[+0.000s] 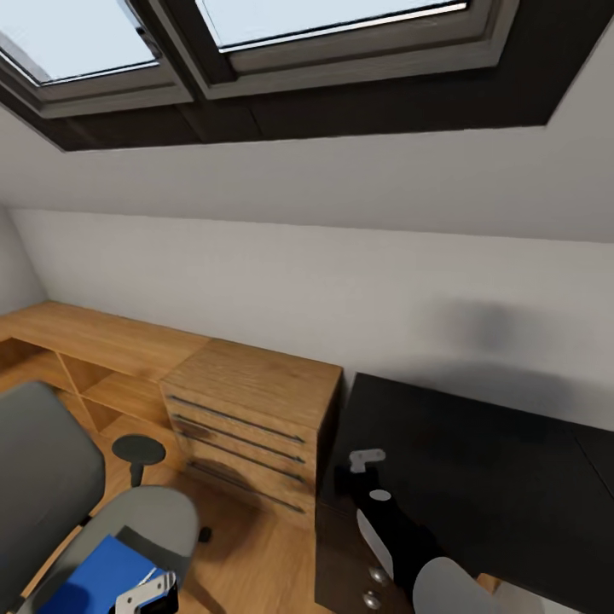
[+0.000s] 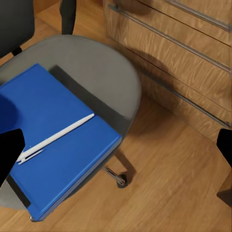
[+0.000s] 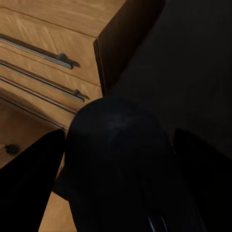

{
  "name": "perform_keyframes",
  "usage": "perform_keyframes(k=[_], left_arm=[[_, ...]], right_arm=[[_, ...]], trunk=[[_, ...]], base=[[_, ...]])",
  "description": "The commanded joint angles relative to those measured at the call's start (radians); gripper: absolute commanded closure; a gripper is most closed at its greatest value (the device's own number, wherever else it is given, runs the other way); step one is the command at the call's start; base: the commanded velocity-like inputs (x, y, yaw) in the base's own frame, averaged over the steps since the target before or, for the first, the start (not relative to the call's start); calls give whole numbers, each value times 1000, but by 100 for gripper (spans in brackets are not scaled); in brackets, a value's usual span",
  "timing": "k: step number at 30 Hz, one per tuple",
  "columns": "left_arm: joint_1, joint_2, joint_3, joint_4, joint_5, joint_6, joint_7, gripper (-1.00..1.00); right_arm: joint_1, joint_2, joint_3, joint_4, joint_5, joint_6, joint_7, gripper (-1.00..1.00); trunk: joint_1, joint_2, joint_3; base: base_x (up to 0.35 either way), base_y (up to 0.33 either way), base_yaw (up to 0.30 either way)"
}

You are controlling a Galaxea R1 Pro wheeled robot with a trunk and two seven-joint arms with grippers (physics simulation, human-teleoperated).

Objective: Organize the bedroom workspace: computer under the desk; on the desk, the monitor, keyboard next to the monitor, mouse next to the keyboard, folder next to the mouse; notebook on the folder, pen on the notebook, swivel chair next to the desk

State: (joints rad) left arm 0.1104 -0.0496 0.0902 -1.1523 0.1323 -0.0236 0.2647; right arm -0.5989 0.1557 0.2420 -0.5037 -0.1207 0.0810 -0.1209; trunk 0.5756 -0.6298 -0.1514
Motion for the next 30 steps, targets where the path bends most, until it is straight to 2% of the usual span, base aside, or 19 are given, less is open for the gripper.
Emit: perform_keyframes(k=[1,7,13,14,16,18,19,21,30], left_arm=[[2,-1,0,-4,10,-2,1,-100],[10,0,0,-13,11,-1,1,-100],[11,-2,0,-42,15,6,1,-100],[11,-20,1,-56,16,8,2,-100],[11,-27,2,-58,16,8,2,-100],[11,-29,2,-59,16,8,2,-100],[11,-31,2,-59,16,8,2,-100],[11,-31,2,-59,17,7,2,-100],[11,-32,2,-60,17,7,2,-100]], right_arm=[[-1,-1,8,-2,-12,5,-9,100],[-5,-2,8,0,-17,5,-8,100],[-5,-10,8,0,-27,5,-8,100],[-11,-12,8,1,-27,11,-11,100],[-22,-13,7,9,-28,24,-13,100],[-27,-13,-3,19,-28,41,-15,100],[-34,-13,-36,26,-28,64,-14,100],[-37,-13,-54,29,-28,71,-14,100],[-43,-19,-68,31,-28,77,-15,100]], trunk=[[1,-1,-1],[1,-1,-1],[1,-1,-1],[5,-8,-5],[12,-22,-11],[20,-36,-17],[24,-43,-20],[32,-57,-27],[66,-120,-55]], base=[[301,0,0],[295,0,0],[51,0,0],[3,0,0],[1,0,0],[0,0,0],[0,0,0],[0,0,0],[0,0,0]])
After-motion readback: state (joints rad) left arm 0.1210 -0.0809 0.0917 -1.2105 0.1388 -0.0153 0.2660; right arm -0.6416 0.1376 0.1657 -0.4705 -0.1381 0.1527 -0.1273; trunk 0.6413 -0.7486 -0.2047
